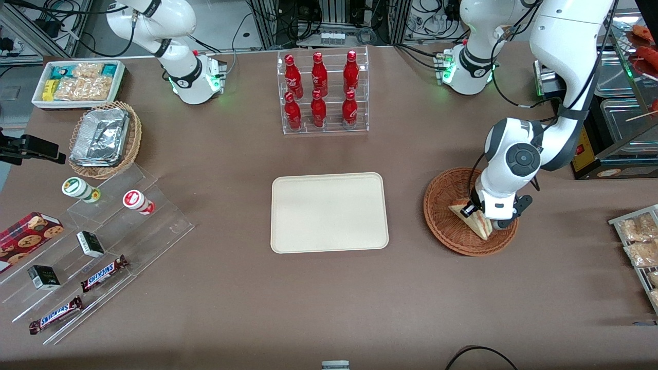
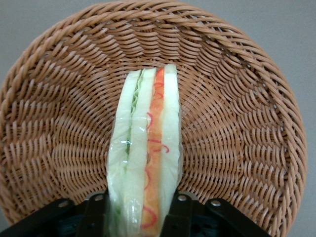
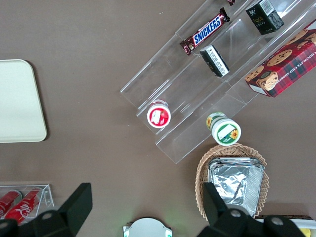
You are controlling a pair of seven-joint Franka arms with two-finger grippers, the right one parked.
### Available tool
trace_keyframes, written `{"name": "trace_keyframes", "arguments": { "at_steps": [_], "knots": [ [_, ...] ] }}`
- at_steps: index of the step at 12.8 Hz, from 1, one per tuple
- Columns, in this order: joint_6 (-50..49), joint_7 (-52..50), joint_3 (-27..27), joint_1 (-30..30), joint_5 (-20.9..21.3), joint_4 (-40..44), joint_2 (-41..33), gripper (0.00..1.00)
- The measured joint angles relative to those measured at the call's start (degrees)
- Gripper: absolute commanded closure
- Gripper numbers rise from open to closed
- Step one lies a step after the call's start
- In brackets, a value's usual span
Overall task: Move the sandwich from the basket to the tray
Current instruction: 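Close the left gripper on the wrapped sandwich's crust edge, then lift the sandwich and carry it over the cream tray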
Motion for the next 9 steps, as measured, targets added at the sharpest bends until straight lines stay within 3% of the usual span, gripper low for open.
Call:
{"name": "trace_keyframes", "arguments": {
  "at_steps": [3, 6, 9],
  "knots": [
    [-13.1, 0.1, -1.9, -0.6, 0.4, 6.1, -3.1, 1.0],
    [-27.6, -0.1, -6.1, -4.8, 0.4, 19.2, -4.7, 1.0],
    [-29.7, -0.2, -7.4, -11.1, -1.5, 27.8, -1.9, 1.0]
  ]
}}
